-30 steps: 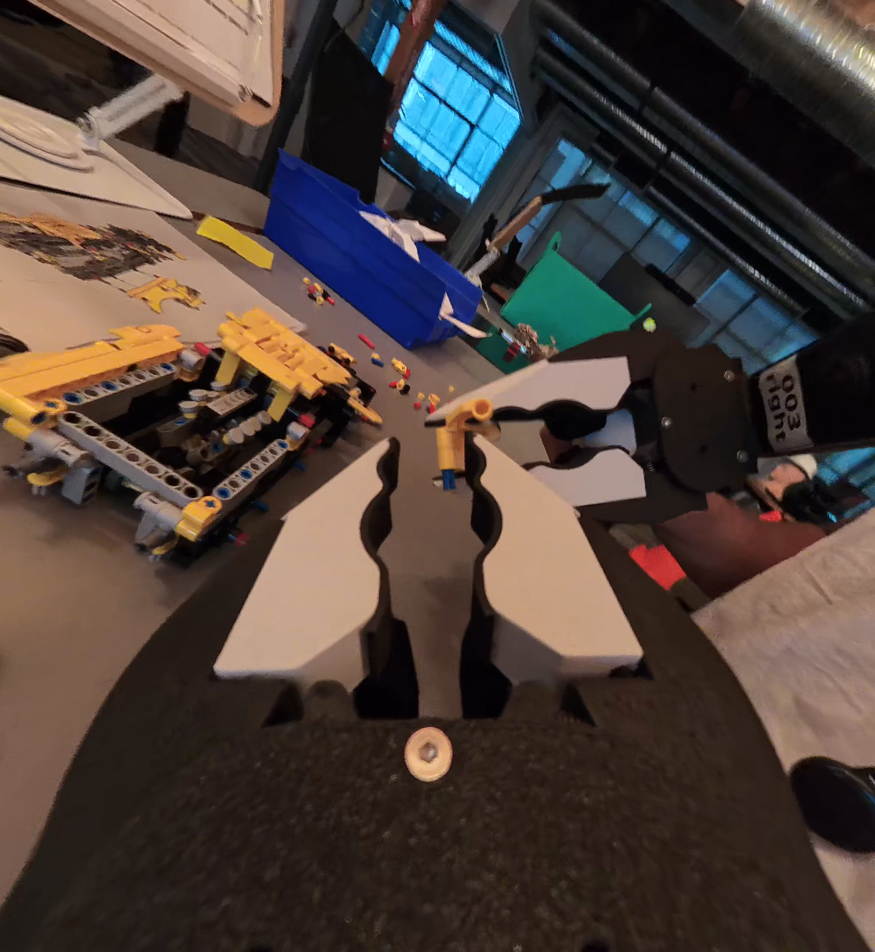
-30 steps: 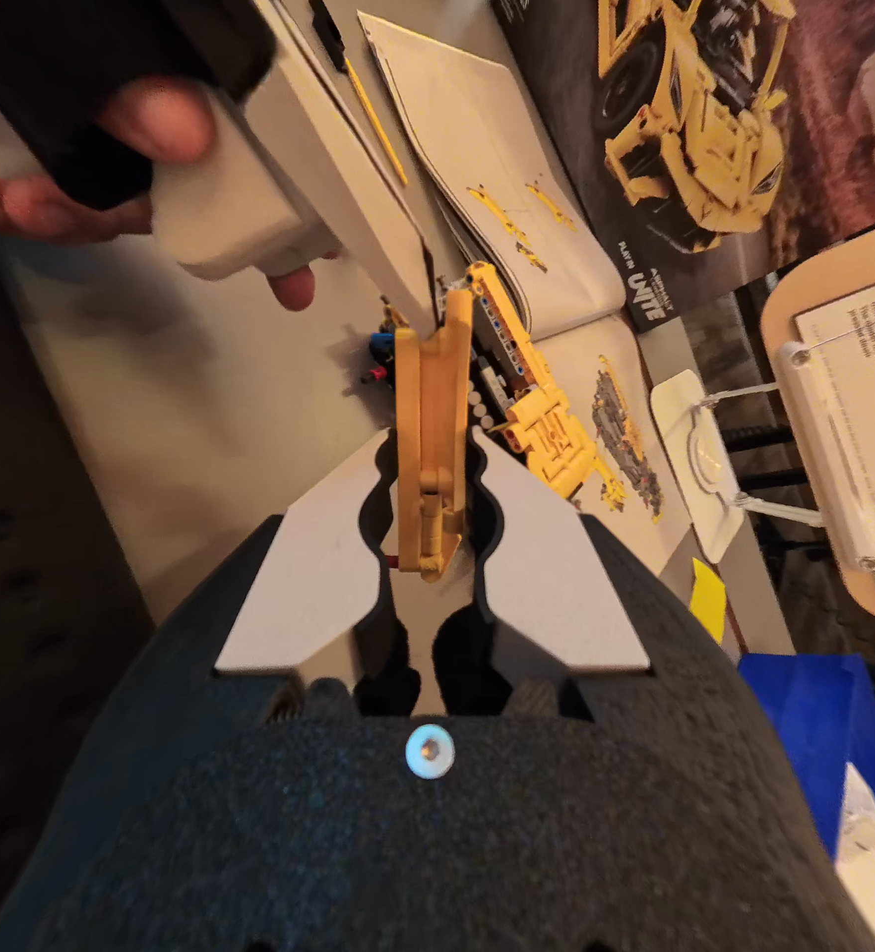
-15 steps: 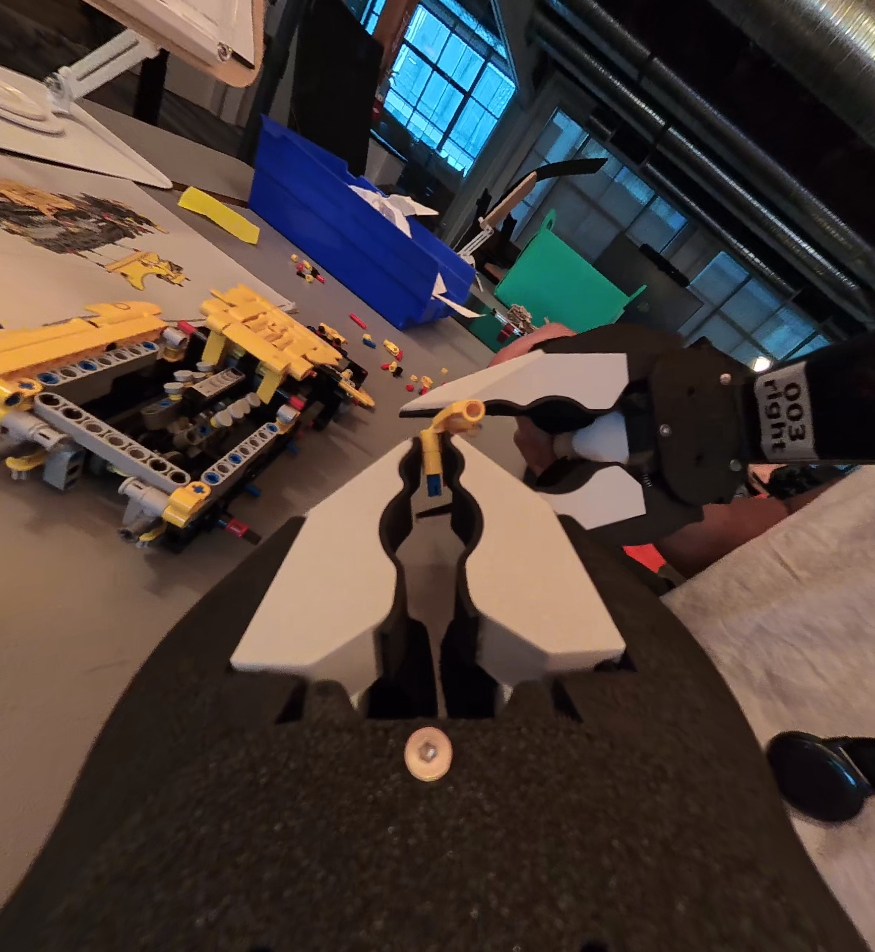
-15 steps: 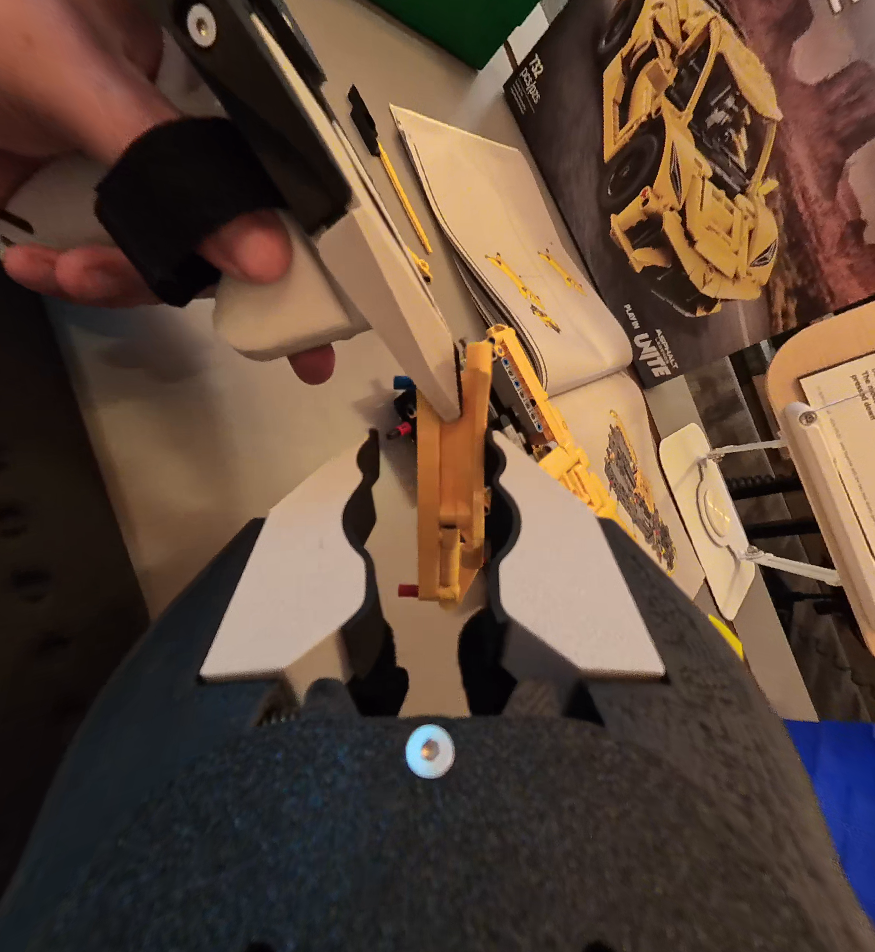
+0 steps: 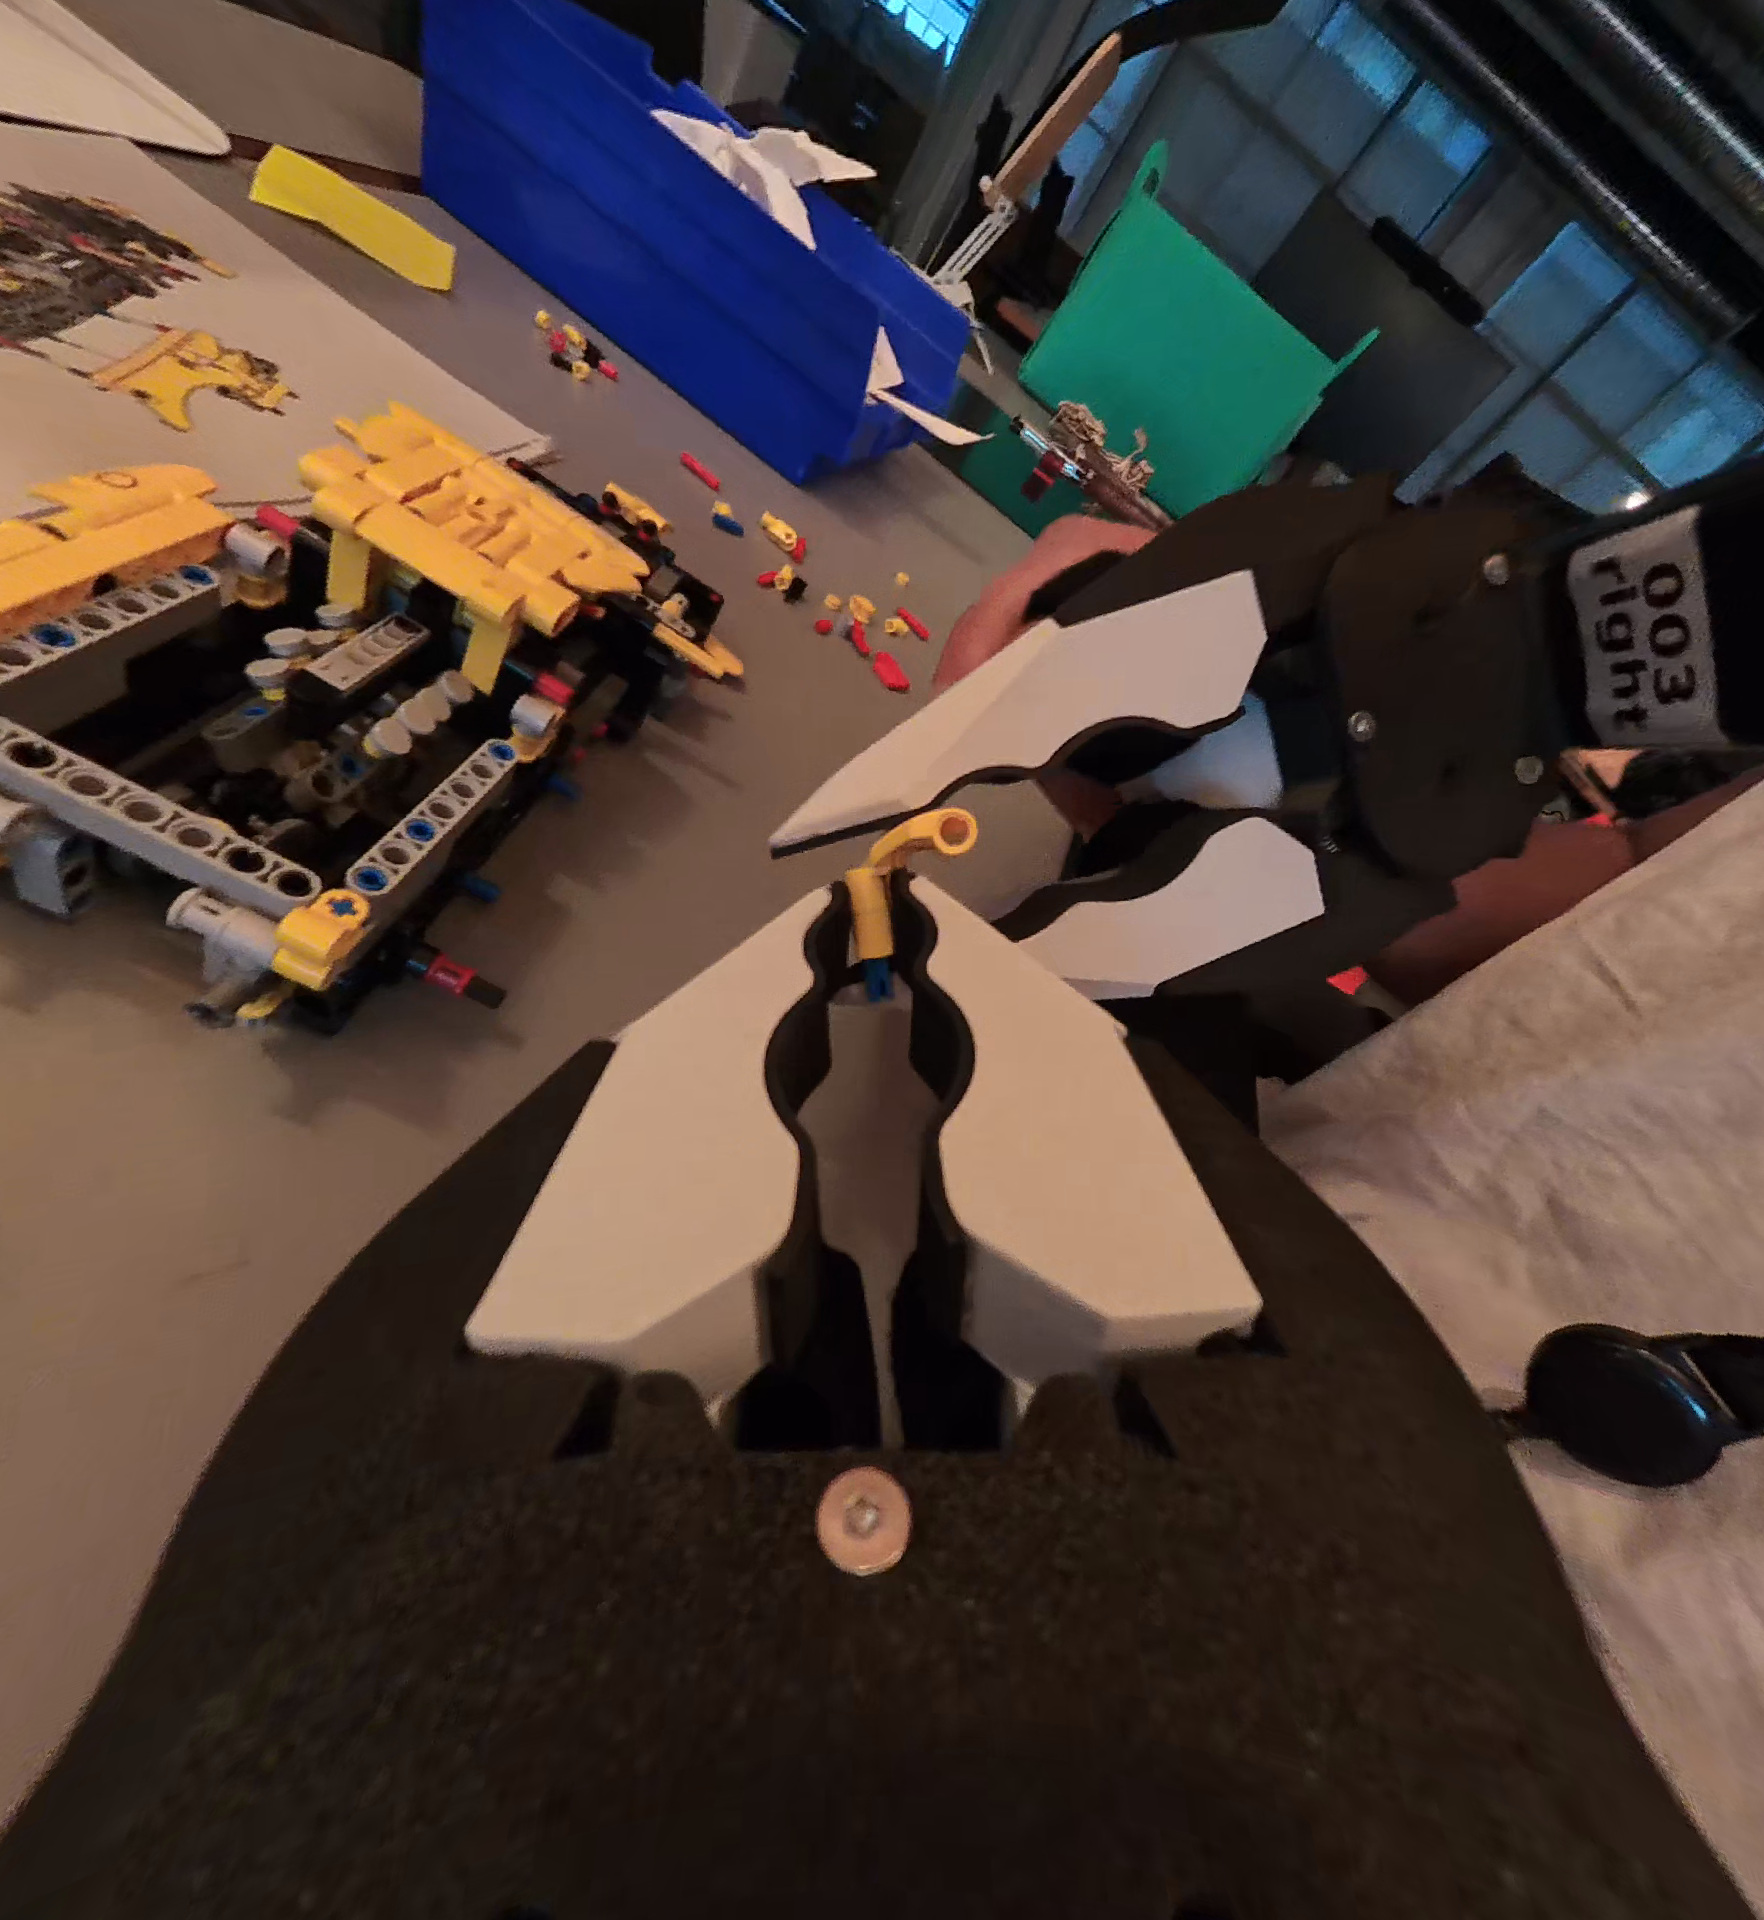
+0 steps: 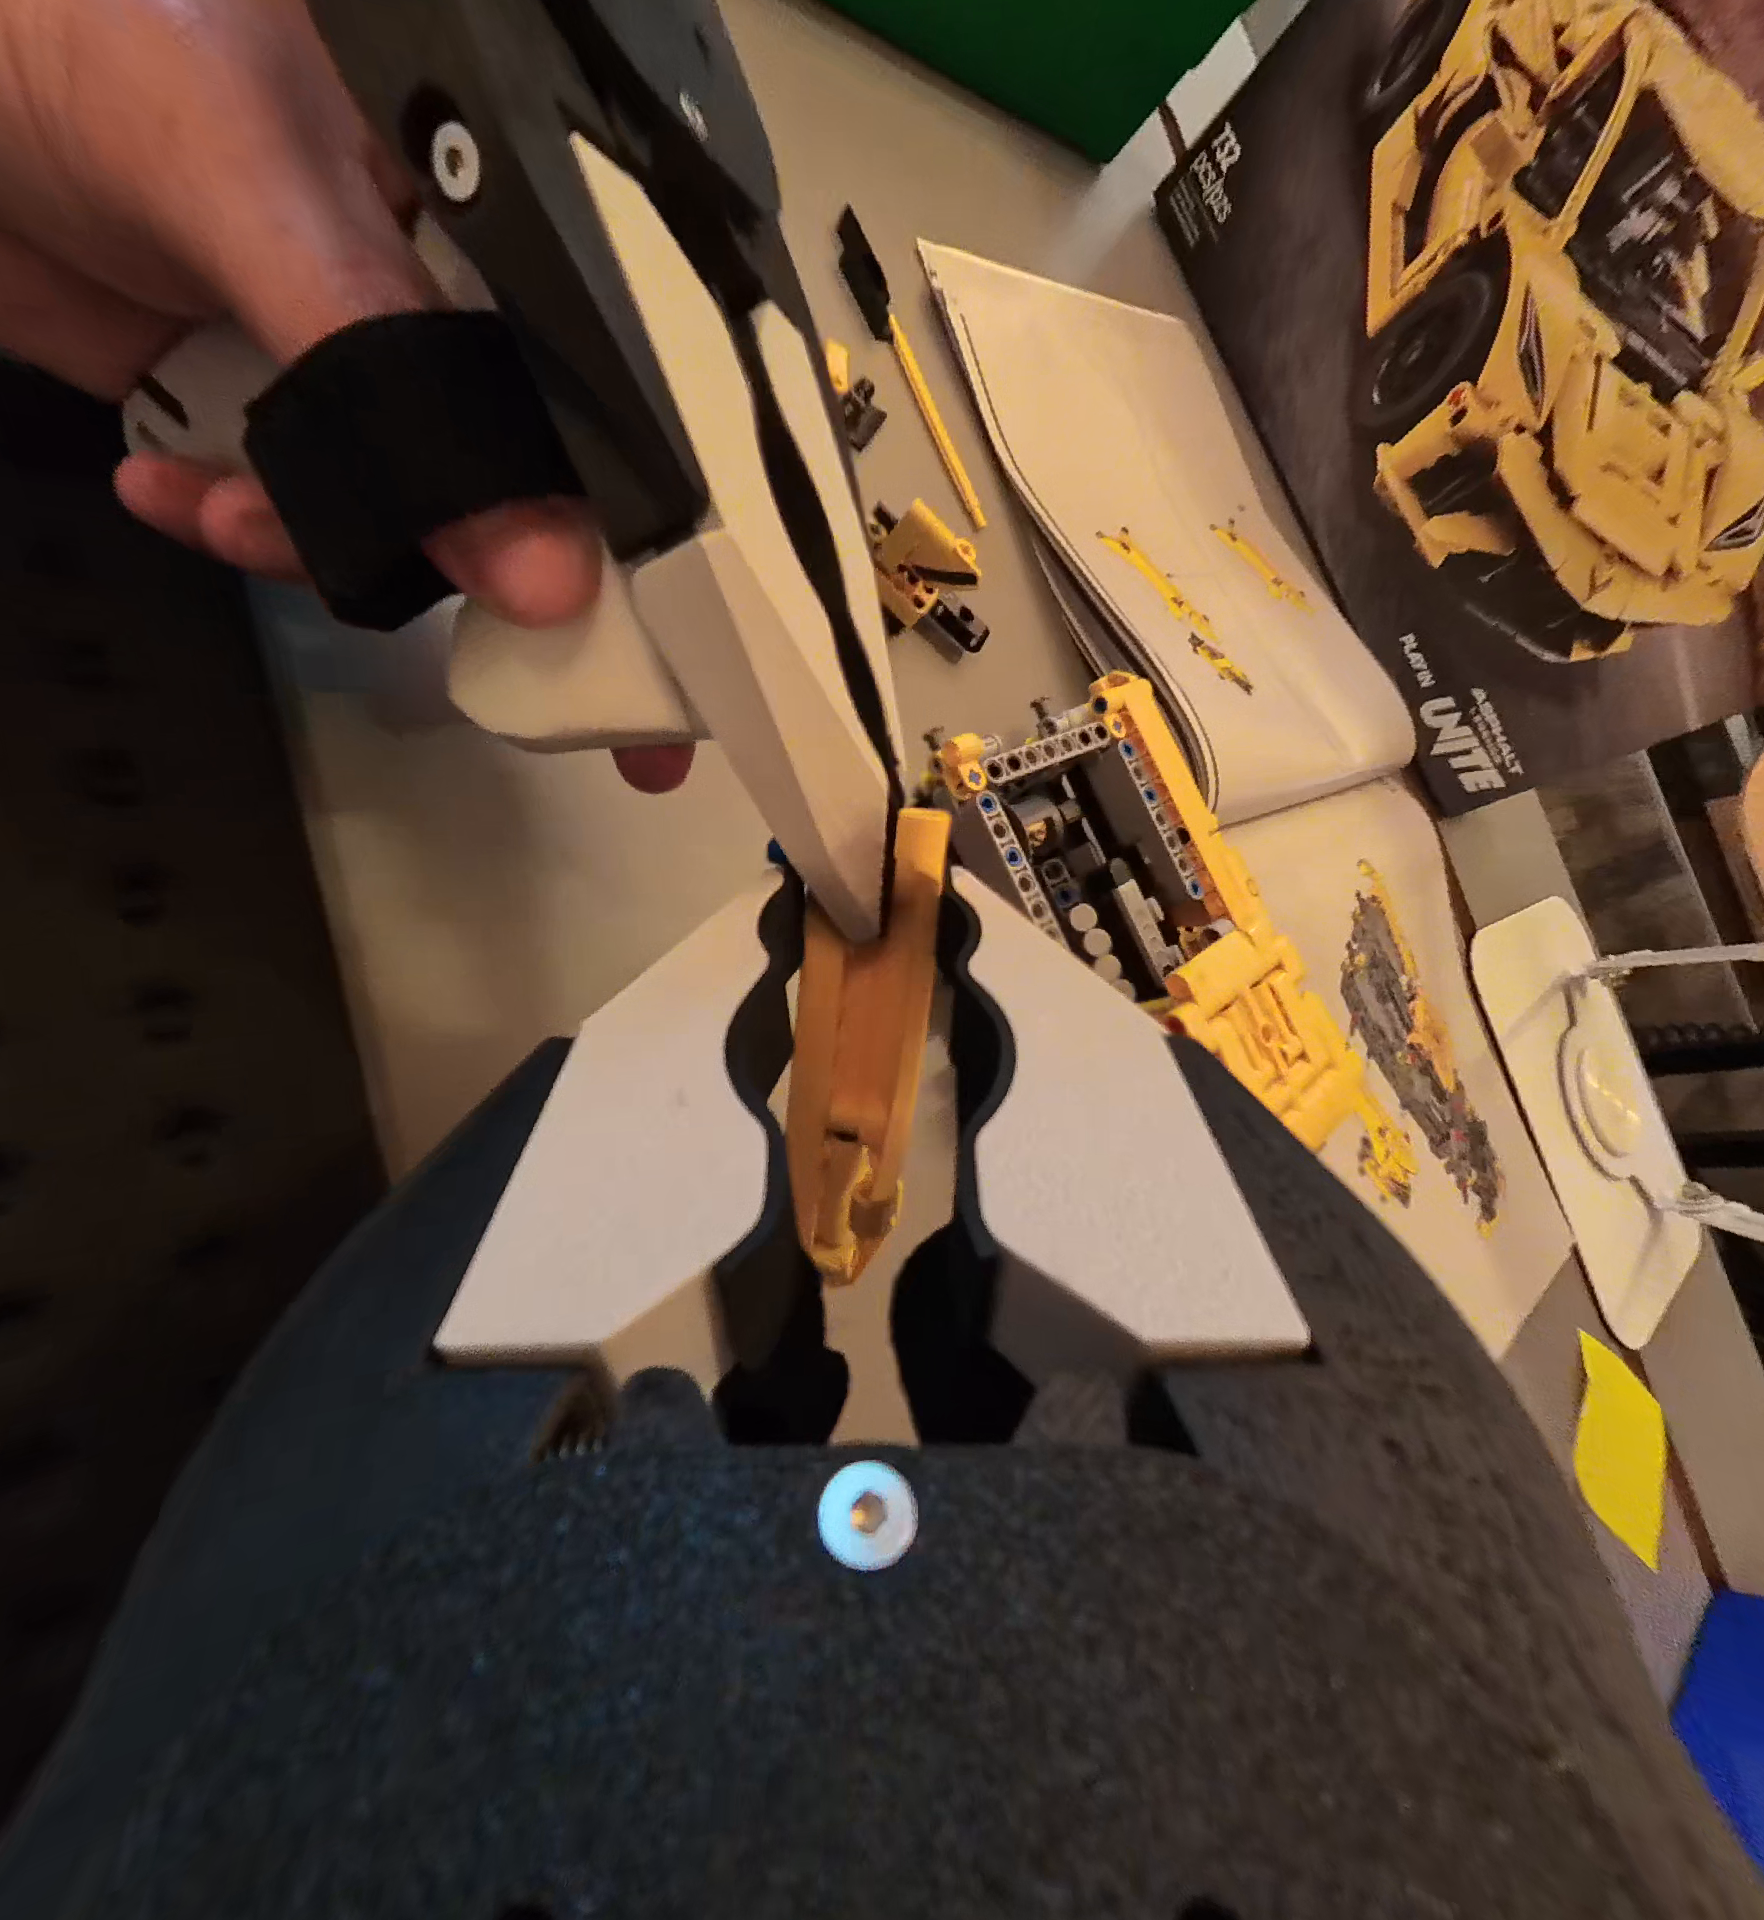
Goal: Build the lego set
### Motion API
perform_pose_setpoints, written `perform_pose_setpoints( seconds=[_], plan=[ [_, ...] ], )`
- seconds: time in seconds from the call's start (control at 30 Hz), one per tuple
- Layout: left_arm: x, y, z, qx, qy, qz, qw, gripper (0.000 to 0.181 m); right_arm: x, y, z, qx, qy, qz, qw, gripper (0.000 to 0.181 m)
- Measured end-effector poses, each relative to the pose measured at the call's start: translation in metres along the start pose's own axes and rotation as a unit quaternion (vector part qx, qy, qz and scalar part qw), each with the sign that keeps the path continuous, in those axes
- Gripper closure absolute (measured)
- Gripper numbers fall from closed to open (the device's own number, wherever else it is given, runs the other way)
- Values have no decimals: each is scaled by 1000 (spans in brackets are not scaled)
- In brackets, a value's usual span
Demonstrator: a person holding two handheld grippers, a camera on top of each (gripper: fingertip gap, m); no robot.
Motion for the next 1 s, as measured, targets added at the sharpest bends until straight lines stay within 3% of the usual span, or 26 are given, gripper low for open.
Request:
perform_pose_setpoints(
  seconds=[0.1,0.2,0.37,0.5,0.6,0.77,1.0],
  plan=[
    [-13,1,0,23,-2,25,999,174,-5,-3,2,34,-31,16,999,150],
    [-26,7,-7,52,40,70,995,174,-9,-13,-7,111,-57,54,991,139],
    [-29,9,-17,52,84,114,988,173,-7,-32,-42,222,-73,52,971,148],
    [-29,9,-18,28,93,129,987,172,-2,-40,-64,335,-158,53,927,152],
    [-30,7,-24,59,121,131,982,170,3,-43,-76,391,-207,34,896,152],
    [-32,11,-29,21,131,105,986,166,2,-41,-82,363,-196,22,911,157],
    [-26,23,-30,-62,160,79,982,160,4,-39,-78,371,-224,60,899,156]
  ],
)
Point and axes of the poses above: each gripper's, where its closed fingertips meet, x out along the fingers, z out of its top, y = z × x across the jaws, the point moved 8 cm from there along -x, back along the fingers, and after that the axes turned 13 degrees about -x, right-handed, at the moved point
